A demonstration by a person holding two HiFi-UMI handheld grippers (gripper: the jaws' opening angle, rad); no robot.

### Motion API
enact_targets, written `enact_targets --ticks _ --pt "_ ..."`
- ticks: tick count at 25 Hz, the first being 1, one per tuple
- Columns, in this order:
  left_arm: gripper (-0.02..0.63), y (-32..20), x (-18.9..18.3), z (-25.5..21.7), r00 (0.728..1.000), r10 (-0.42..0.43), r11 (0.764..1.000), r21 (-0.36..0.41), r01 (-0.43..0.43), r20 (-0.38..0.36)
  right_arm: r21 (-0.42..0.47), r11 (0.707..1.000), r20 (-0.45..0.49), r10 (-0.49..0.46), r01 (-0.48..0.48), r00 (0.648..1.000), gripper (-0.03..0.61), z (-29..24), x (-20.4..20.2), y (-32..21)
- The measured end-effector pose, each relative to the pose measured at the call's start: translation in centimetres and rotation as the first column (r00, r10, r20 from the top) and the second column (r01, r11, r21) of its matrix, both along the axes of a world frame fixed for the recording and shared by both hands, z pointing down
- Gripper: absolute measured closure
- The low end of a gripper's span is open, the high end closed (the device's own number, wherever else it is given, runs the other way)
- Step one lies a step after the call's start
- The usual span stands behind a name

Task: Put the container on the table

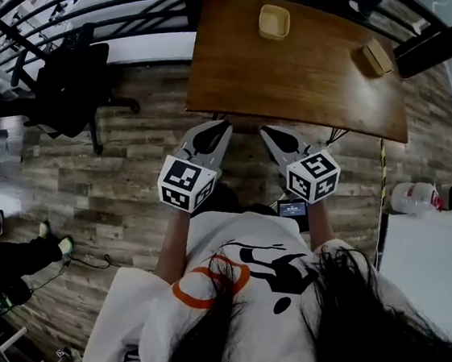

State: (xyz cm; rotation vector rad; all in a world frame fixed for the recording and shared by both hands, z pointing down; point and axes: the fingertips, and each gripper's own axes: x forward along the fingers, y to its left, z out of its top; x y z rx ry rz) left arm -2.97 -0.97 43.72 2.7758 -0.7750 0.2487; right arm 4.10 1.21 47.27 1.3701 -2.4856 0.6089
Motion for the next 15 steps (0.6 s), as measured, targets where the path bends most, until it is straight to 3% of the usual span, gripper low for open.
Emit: enact_targets --ticks 15 --pt "0.614 8.2 6.4 -0.5 1.0 0.012 1.0 -0.005 -0.012 0.009 -0.002 1.0 -0.042 -0.008 0.007 0.999 0.558 -0.3 5.9 8.6"
